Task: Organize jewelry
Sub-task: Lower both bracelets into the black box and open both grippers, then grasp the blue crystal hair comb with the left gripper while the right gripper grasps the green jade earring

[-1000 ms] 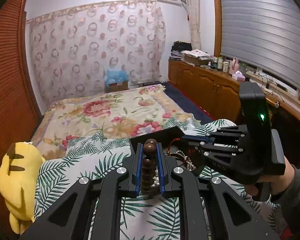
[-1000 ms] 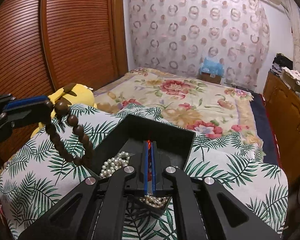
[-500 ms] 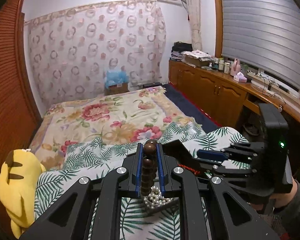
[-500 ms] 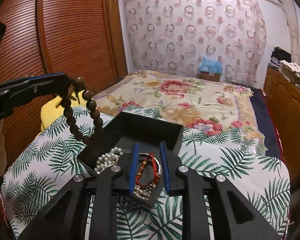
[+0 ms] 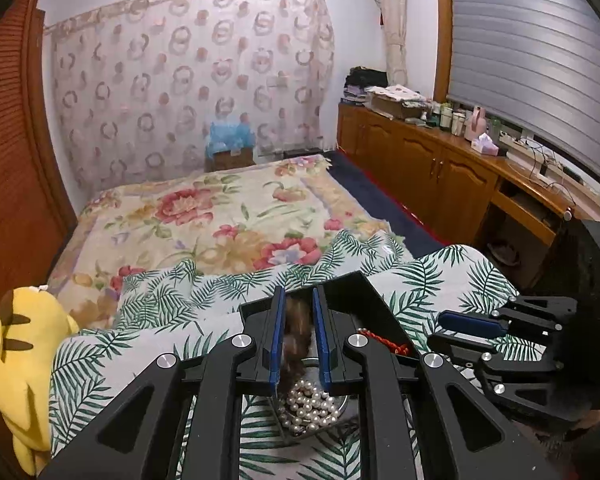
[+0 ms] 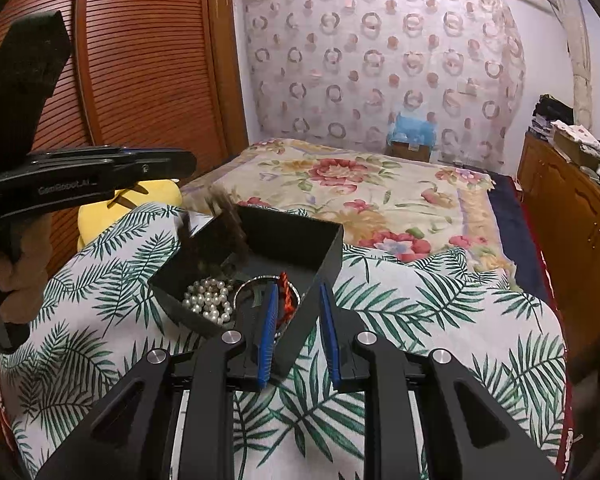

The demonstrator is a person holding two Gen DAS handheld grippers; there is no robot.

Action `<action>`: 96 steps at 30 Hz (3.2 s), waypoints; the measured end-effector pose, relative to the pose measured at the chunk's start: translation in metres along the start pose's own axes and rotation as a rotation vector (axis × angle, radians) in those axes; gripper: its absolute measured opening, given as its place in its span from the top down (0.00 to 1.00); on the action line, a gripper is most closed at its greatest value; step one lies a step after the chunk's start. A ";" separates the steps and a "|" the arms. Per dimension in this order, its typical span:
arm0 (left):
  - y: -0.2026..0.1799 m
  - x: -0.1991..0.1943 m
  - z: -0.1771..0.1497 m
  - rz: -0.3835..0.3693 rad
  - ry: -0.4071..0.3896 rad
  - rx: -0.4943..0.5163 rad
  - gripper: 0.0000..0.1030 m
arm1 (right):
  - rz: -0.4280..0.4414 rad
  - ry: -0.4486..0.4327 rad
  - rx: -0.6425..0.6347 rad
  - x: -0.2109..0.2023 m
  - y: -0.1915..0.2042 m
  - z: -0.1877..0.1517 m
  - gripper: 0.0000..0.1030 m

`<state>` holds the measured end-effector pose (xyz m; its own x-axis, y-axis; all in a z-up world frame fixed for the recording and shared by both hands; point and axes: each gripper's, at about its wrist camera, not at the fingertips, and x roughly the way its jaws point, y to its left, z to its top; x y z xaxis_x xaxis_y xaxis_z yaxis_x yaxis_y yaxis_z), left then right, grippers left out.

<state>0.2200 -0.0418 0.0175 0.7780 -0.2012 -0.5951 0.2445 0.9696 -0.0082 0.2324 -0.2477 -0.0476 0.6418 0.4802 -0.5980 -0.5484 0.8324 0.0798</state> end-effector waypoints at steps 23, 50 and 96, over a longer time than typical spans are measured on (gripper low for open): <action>-0.030 -0.046 -0.097 -0.037 0.053 0.087 0.22 | -0.003 0.028 0.046 -0.080 0.029 -0.079 0.63; -0.051 -0.046 -0.164 -0.176 0.231 -0.001 0.50 | -0.050 0.081 0.048 -0.094 0.060 -0.147 0.43; -0.001 -0.101 -0.169 -0.075 0.075 -0.107 0.81 | 0.061 0.172 -0.135 -0.052 0.092 -0.100 0.76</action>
<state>0.0434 0.0008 -0.0578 0.7133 -0.2665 -0.6483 0.2340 0.9624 -0.1382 0.0953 -0.2237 -0.0885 0.5104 0.4645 -0.7237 -0.6576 0.7531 0.0196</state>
